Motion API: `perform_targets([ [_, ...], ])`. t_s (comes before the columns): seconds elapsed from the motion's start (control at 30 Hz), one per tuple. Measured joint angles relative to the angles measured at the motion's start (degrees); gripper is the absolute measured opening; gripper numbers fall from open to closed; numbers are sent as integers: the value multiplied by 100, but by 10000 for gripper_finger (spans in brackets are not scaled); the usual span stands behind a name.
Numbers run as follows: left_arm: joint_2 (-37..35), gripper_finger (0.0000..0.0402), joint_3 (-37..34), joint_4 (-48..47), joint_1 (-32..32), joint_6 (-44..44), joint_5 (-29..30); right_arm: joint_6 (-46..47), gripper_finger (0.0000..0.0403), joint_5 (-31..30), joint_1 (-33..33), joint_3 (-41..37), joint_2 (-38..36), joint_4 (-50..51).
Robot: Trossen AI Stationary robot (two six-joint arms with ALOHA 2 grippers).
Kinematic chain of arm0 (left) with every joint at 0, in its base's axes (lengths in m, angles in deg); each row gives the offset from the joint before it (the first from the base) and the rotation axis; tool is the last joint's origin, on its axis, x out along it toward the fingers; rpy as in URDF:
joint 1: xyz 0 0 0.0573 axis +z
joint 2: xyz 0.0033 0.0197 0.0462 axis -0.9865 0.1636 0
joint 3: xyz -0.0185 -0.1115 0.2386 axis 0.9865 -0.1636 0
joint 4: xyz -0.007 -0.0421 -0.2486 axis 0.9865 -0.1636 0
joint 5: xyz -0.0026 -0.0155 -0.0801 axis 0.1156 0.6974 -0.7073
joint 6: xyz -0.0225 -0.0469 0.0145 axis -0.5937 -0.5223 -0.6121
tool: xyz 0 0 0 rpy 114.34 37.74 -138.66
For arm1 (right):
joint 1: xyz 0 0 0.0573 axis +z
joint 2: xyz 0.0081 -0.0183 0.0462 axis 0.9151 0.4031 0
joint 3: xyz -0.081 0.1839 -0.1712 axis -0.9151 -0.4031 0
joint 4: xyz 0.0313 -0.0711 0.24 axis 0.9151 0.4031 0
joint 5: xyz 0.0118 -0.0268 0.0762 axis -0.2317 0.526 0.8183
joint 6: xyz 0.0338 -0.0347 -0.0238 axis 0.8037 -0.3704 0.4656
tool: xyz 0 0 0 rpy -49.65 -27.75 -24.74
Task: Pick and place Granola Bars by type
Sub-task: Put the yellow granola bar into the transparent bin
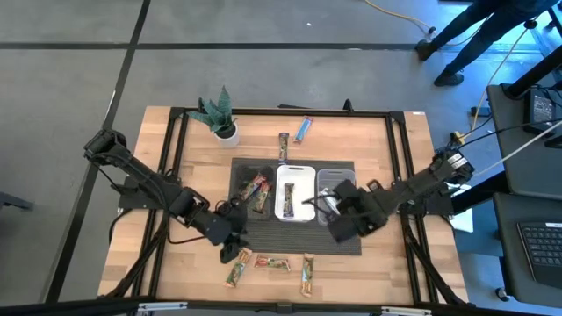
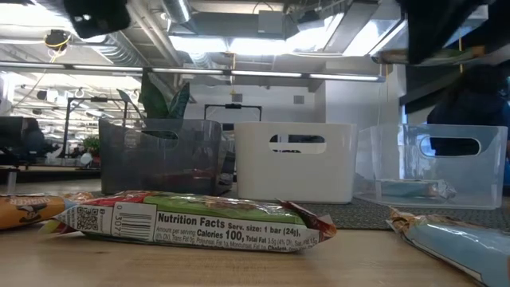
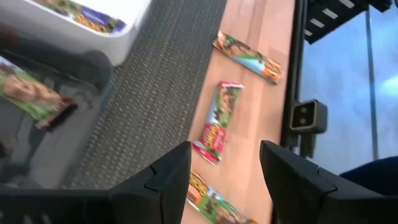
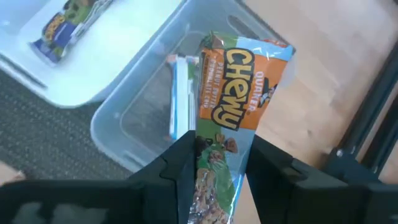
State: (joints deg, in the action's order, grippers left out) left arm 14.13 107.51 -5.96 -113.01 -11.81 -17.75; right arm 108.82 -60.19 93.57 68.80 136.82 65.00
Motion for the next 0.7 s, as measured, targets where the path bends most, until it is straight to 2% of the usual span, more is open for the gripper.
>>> perform_targets([
  [0.23,117,185,0,26,-341,-327,17,-1135,131,56,-724,0,199,-509],
  [0.37,258,185,-2,28,-528,-556,28,-1765,131,429,-1036,0,377,-858],
  [0.7,730,185,-2,43,-806,-986,20,-2650,131,579,-1439,0,809,-759],
])
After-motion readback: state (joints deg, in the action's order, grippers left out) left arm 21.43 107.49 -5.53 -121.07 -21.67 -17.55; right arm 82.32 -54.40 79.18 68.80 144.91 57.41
